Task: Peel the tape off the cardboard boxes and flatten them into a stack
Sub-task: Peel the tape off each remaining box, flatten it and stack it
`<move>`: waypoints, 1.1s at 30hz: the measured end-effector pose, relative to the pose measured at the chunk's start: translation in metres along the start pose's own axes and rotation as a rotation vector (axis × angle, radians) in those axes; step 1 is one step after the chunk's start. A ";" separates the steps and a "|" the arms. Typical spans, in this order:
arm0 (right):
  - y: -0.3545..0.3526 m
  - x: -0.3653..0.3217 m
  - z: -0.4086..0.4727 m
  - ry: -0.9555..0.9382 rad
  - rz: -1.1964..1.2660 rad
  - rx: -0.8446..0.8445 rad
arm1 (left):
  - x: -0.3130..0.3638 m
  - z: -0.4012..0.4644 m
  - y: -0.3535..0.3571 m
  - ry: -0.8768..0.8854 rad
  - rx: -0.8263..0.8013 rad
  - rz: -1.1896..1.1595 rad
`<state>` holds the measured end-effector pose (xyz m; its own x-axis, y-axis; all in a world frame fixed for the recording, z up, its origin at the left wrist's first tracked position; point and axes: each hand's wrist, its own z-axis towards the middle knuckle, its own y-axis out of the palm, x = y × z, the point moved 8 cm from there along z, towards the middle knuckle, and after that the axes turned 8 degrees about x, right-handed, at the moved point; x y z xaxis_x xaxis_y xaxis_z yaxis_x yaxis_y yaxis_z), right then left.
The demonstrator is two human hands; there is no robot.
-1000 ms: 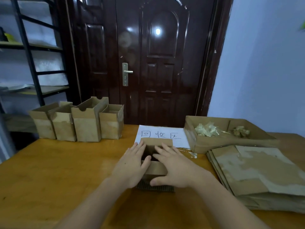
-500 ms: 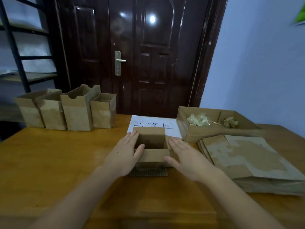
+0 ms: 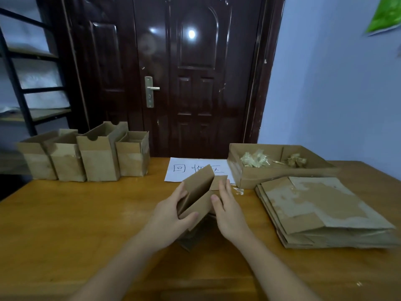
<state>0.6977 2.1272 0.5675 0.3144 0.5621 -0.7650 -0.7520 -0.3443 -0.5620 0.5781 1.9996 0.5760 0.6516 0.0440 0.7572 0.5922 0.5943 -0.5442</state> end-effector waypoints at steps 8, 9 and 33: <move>-0.007 -0.019 0.013 0.154 0.304 0.088 | 0.035 -0.017 0.023 0.143 -0.022 0.072; -0.009 -0.016 0.011 0.203 0.338 0.113 | 0.035 -0.019 0.023 0.148 -0.017 0.091; -0.035 -0.025 0.007 0.344 0.903 -0.050 | -0.027 -0.003 0.012 -0.750 0.052 -0.772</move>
<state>0.7123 2.1305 0.6090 -0.2112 -0.1779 -0.9611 -0.7704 -0.5749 0.2757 0.5686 2.0035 0.5478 -0.3571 0.1131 0.9272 0.6865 0.7049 0.1785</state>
